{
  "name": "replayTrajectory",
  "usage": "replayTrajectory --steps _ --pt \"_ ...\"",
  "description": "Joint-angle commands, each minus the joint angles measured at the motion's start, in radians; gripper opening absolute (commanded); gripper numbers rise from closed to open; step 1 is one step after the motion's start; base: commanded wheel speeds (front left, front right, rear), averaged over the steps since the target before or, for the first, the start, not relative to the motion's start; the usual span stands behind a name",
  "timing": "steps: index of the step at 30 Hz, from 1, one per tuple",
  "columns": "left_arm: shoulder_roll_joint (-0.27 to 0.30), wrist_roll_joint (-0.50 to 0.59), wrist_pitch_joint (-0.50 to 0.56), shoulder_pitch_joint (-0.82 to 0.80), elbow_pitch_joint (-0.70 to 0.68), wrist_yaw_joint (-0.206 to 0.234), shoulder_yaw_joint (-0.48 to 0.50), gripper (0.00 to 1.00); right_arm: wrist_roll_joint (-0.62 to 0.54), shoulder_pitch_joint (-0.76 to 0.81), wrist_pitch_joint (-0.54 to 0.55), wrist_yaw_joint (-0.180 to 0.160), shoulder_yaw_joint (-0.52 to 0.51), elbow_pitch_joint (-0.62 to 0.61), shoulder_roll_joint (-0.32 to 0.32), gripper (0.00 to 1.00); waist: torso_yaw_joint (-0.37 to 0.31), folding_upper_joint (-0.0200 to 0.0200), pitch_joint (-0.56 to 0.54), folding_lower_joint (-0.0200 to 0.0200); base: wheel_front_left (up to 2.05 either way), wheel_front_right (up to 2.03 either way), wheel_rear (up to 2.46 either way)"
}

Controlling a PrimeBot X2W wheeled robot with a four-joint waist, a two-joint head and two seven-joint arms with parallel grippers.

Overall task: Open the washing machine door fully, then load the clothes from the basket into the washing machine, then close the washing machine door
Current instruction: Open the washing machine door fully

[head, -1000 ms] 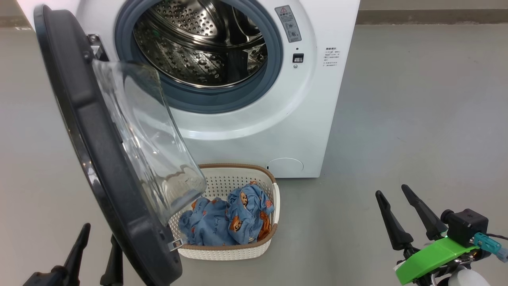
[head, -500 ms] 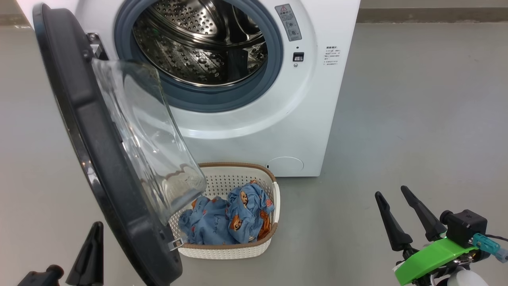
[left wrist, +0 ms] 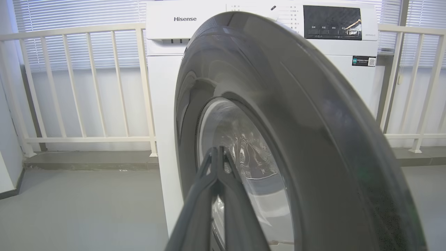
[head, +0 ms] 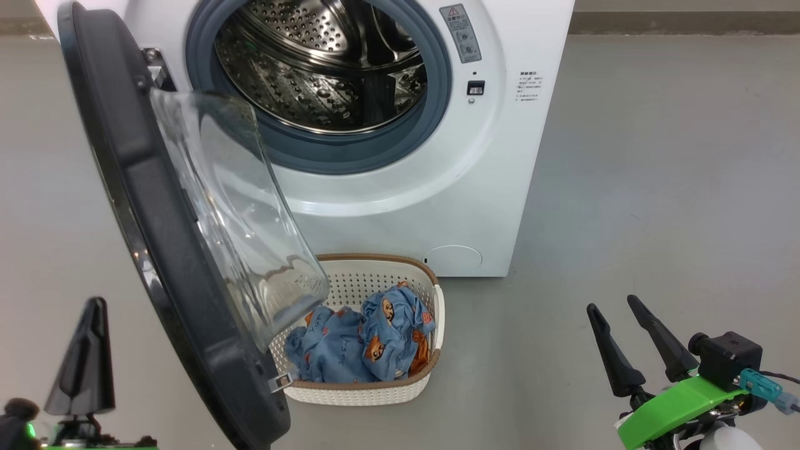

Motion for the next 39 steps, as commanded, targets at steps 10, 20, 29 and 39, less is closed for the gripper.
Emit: replayTrajectory --steps 10,20,29,39 --pt "0.063 0.083 0.021 -0.082 -0.257 0.026 0.014 0.0 0.008 -0.008 -0.012 0.006 0.021 -0.015 -0.005 1.0 0.009 -0.0001 0.001 0.0 0.0 0.0 0.0" --pt "0.037 0.099 0.083 -0.097 -0.465 0.015 -0.117 0.0 0.017 -0.002 -0.012 0.006 0.034 -0.007 -0.002 1.0 0.013 -0.0001 -0.008 0.0 0.0 0.0 0.0" --pt "-0.009 0.072 0.143 -0.084 -0.485 0.0 -0.28 0.0 0.019 -0.011 -0.012 0.006 0.043 -0.003 -0.001 1.0 0.009 -0.0001 -0.005 0.0 0.0 0.0 0.0" --pt "-0.039 0.033 0.142 -0.04 -0.343 -0.006 -0.377 0.0 0.02 -0.018 -0.012 0.006 0.049 0.001 -0.002 1.0 0.001 -0.0001 0.003 0.0 0.0 0.0 0.0"
